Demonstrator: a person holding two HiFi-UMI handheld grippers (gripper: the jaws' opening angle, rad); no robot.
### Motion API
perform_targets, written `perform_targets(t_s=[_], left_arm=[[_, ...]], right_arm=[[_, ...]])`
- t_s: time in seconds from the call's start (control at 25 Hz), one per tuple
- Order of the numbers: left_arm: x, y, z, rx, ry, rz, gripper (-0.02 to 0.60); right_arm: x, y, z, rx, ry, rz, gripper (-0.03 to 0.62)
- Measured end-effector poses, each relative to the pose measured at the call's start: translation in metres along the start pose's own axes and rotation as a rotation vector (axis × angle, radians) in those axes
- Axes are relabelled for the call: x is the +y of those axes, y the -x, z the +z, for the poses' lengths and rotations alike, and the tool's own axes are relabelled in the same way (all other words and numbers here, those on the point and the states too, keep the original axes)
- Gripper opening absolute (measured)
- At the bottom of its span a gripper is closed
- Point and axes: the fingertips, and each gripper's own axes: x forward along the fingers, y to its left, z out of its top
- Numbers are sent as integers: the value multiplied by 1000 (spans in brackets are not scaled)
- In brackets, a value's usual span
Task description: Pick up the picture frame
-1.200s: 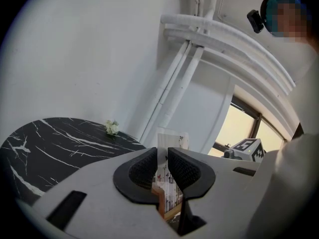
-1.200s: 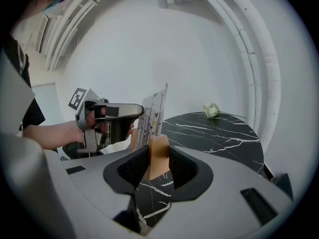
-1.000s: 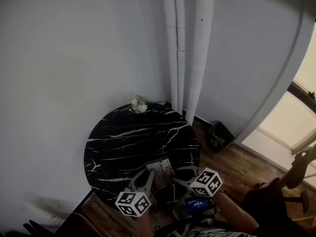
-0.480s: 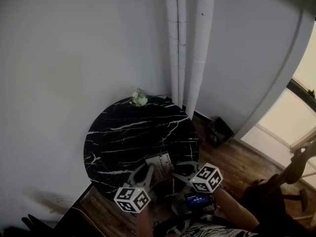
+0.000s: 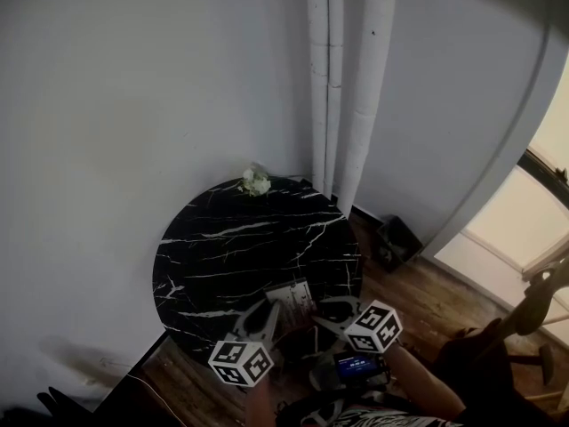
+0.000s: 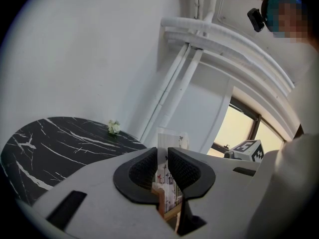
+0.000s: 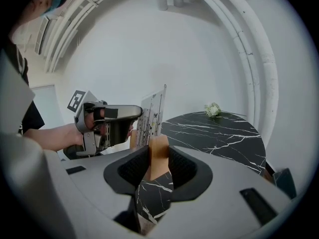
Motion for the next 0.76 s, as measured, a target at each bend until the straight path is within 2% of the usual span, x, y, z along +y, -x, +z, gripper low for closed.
perform_targets(t_s=[0.76], left_arm=[[17,-10,-2,5,17,-13,66]], right_arm=[[-11,-16,0,17,5,-18,123]])
